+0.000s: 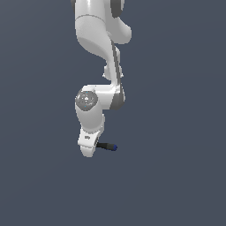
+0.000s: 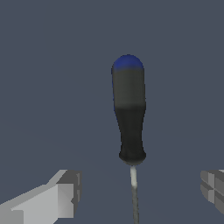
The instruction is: Pick up the object and move it to a goal position.
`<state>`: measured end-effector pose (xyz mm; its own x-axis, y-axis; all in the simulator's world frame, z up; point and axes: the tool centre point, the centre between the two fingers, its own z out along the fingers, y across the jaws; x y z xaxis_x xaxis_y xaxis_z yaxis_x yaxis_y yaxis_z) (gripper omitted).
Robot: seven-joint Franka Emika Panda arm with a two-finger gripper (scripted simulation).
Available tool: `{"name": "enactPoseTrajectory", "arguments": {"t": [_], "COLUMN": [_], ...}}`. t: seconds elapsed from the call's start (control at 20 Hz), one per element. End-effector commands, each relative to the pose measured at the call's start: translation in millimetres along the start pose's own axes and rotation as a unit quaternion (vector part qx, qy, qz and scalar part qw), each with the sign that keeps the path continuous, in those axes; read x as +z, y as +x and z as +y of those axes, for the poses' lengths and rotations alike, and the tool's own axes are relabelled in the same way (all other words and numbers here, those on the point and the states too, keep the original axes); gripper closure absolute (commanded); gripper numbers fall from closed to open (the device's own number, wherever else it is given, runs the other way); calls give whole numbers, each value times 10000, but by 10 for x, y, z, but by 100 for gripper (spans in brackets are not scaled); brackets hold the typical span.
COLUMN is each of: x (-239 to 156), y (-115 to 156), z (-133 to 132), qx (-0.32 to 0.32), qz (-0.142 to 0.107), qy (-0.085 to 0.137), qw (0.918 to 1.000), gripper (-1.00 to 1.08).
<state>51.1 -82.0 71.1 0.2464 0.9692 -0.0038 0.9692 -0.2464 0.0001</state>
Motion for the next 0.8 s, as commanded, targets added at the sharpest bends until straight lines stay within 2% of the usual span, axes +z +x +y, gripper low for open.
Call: {"name": "enactPoseTrajectory", "arguments": {"t": [0.0, 0.5, 0.75], "x": [25, 61, 202], "y": [-10, -25, -24], "z": [13, 26, 22], "qx": [-169, -354, -362], "qz": [8, 17, 17], "qy": [-1, 1, 1], "qw": [9999, 9994, 9993], "gripper": [-92, -92, -92]}}
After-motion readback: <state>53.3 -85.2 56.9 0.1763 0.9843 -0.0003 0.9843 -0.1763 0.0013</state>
